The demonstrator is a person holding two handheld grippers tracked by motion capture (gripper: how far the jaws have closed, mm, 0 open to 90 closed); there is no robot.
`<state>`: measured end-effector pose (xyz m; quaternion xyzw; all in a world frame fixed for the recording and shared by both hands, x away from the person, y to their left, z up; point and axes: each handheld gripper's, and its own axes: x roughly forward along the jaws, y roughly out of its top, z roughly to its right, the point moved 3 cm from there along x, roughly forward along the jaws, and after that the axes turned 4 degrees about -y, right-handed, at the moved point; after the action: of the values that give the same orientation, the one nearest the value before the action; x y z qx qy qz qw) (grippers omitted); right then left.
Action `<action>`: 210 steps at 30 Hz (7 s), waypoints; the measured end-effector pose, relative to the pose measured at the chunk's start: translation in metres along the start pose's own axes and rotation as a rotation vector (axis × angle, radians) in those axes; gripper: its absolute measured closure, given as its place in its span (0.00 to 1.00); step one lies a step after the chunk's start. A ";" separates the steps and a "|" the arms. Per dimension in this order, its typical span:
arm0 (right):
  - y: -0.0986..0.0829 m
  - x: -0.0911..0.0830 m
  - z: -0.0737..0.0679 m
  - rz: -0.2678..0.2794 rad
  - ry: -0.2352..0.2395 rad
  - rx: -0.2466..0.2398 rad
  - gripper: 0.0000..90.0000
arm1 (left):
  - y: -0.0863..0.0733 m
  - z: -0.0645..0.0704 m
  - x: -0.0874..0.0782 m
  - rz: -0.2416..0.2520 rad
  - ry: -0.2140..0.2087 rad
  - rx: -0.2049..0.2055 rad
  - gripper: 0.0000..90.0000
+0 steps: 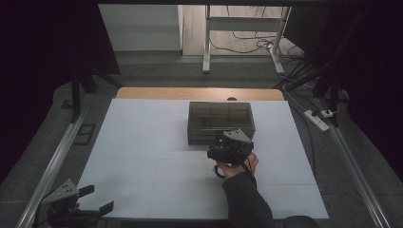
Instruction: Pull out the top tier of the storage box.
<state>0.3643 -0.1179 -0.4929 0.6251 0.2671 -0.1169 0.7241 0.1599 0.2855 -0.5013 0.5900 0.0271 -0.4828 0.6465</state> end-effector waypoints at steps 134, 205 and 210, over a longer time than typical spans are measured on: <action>0.023 -0.031 0.015 -0.131 0.343 -0.149 0.04 | -0.001 -0.002 0.000 0.002 -0.004 -0.027 0.00; 0.064 0.018 0.034 -0.320 0.681 -0.786 1.00 | -0.002 -0.004 -0.002 0.010 -0.011 -0.048 0.01; 0.069 0.014 0.033 -0.273 0.683 -0.760 0.99 | -0.002 -0.003 -0.002 0.009 -0.009 -0.048 0.01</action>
<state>0.4187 -0.1341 -0.4394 0.2804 0.5904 0.1054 0.7495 0.1595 0.2896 -0.5027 0.5724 0.0329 -0.4819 0.6626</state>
